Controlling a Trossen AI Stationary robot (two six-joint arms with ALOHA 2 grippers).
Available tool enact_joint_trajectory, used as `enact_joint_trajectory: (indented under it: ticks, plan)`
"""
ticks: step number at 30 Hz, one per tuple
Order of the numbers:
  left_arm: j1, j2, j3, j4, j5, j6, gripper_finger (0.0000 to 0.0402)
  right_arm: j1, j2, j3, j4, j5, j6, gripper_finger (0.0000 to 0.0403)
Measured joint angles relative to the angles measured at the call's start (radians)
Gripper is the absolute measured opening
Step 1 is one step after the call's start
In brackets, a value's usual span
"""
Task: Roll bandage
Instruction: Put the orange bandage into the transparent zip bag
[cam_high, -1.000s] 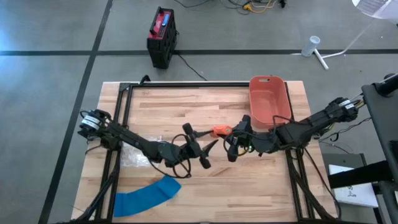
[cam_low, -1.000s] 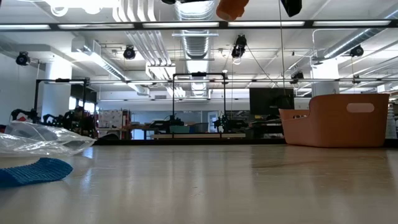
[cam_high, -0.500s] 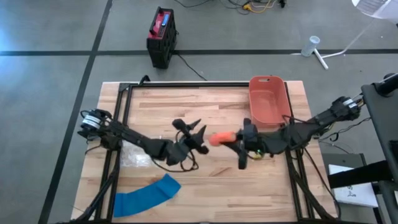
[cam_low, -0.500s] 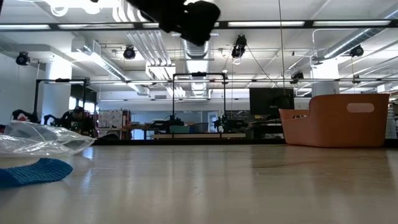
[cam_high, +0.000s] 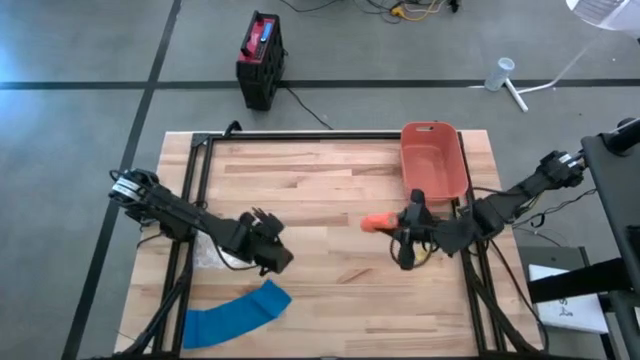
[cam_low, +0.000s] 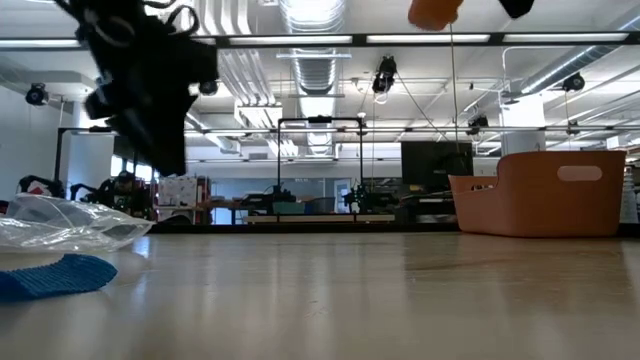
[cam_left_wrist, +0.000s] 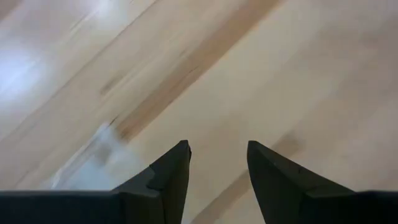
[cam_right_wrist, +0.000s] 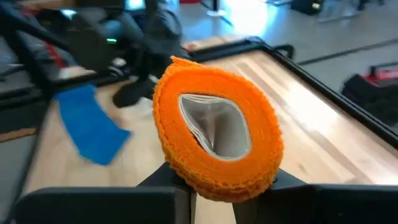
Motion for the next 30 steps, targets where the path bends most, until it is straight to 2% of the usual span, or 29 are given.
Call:
enact_joint_trajectory:
  ticks: [3,7,15,24,30]
  plan:
    - [0.0,0.013,-0.01,-0.103,0.023,-0.113,0.0152,-0.001,0.033,-0.016,-0.008,0.012,0.016,0.0058]
    - [0.026,0.024,-0.021,-0.097,0.045,-0.16,0.0154,0.005,0.055,-0.016,-0.003,-0.039,0.016,0.0054]
    - [0.077,0.064,-0.119,-0.12,0.237,-0.223,0.0162,0.004,0.068,-0.016,0.002,-0.062,0.003,0.0057]
    - [0.076,0.082,-0.209,-0.041,0.216,-0.256,0.0184,0.002,0.069,-0.016,0.022,-0.061,-0.012,0.0057]
    - [0.076,0.08,-0.153,-0.013,0.151,-0.243,0.019,0.0,0.069,-0.016,0.023,-0.062,-0.016,0.0053]
